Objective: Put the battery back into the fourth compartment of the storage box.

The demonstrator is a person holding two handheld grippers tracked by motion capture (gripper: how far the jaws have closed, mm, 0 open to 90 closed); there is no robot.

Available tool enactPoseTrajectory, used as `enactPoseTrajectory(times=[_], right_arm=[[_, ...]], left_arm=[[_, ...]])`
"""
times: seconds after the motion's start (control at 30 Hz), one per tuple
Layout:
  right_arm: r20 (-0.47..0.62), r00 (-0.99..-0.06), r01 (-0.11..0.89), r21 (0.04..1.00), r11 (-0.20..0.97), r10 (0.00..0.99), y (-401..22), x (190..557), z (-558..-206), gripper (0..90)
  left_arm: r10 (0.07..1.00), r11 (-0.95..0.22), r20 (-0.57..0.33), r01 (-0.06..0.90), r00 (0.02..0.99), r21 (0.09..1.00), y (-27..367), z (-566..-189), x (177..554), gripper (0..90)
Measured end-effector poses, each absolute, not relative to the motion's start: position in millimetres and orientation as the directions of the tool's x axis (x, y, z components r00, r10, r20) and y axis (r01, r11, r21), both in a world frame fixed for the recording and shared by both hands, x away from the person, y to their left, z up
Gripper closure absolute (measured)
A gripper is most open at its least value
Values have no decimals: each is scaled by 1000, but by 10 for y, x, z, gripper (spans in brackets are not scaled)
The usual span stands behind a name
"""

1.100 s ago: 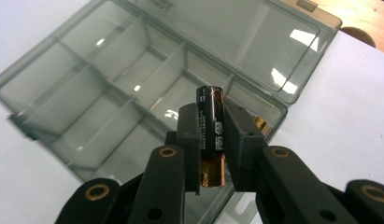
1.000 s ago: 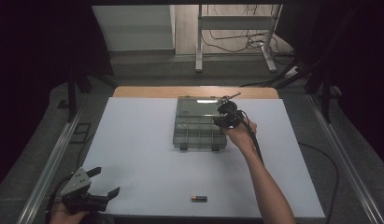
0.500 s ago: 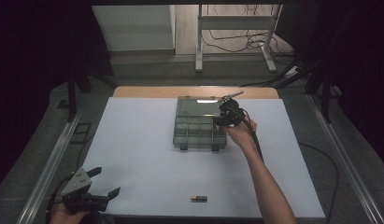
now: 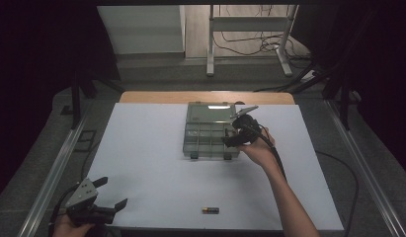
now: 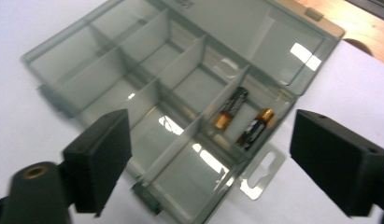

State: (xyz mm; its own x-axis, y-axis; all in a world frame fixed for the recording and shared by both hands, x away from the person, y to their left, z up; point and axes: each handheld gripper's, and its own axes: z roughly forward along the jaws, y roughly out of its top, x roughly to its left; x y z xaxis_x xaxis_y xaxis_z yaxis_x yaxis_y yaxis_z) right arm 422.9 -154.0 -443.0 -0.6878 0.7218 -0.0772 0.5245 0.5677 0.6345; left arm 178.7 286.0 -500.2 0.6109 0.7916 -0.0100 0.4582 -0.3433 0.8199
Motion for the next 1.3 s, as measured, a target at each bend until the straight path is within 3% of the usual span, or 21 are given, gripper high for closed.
enactPoseTrajectory(times=[0.03, 0.13, 1.1, 1.3], right_arm=[[-68, -696, 523, 633, 571, 714, -1548, 4172, -4435, 55], [-74, -707, 512, 631, 582, 703, -1549, 4084, -4449, 1], [-16, -776, 507, 578, 639, 630, -1521, 3370, -4466, 0], [-37, -788, 495, 555, 668, 614, -1522, 3243, -4535, 52]], left_arm=[[792, -344, -10, 458, 611, 820, 2860, -5002, 1787, 22], [791, -347, -7, 458, 612, 818, 2858, -5002, 1787, 22], [788, -364, 9, 454, 616, 813, 2836, -5002, 1784, 23], [788, -366, 11, 453, 616, 813, 2830, -5002, 1783, 23]])
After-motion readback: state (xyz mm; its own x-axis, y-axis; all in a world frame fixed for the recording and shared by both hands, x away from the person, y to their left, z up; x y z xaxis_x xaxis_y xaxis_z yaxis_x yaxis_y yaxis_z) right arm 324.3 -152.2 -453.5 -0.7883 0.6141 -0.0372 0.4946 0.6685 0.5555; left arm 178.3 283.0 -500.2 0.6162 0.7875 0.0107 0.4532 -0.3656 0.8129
